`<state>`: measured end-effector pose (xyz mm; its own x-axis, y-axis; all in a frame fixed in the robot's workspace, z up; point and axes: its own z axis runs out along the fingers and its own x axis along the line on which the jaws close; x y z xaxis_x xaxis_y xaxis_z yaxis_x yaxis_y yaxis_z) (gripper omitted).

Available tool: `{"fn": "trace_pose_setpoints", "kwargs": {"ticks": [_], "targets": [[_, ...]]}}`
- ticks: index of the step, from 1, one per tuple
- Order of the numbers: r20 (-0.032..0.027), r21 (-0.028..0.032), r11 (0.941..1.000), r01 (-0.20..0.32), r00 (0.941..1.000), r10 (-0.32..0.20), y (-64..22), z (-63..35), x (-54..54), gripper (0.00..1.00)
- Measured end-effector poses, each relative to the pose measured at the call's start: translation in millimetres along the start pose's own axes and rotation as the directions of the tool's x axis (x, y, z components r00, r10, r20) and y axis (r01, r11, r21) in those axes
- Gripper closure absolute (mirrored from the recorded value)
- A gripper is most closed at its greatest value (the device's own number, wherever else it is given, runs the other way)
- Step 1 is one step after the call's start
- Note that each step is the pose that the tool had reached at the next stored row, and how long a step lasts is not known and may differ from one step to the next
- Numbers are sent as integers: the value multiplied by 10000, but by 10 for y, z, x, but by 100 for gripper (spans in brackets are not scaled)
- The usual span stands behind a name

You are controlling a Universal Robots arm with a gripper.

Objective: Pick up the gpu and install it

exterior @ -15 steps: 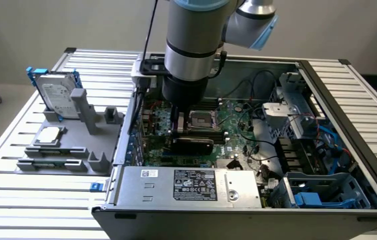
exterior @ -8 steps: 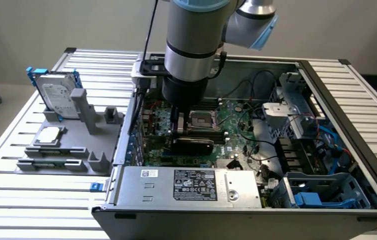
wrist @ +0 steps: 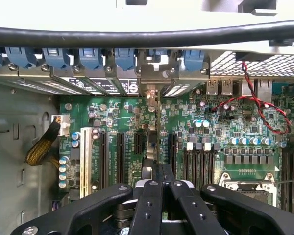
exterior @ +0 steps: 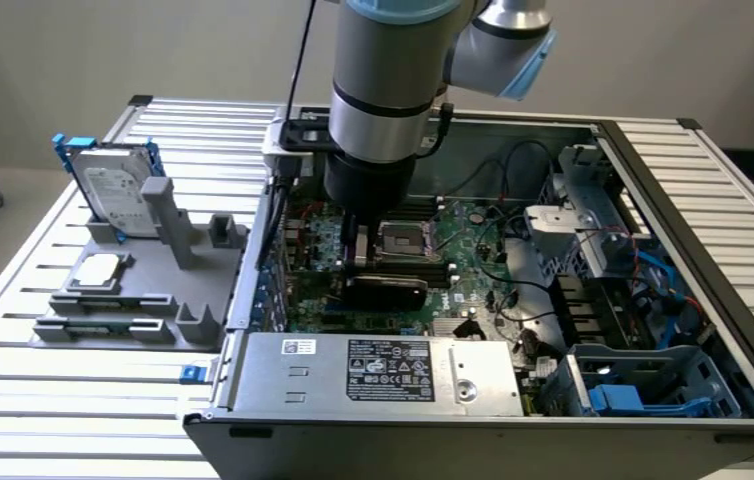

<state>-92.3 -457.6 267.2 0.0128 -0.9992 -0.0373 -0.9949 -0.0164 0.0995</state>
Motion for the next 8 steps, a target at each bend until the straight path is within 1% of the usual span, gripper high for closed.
{"fn": "trace_pose_setpoints", "kwargs": {"ticks": [2,4,5,8], "targets": [[-13,-15,10000,-1,10000,1,8,-76,-1,89],[-4,-16,10000,0,10000,0,15,-139,-3,89],[-4,-18,10000,-1,10000,0,17,-158,-3,89],[-2,-24,10000,0,10000,0,27,-167,-2,89]]}}
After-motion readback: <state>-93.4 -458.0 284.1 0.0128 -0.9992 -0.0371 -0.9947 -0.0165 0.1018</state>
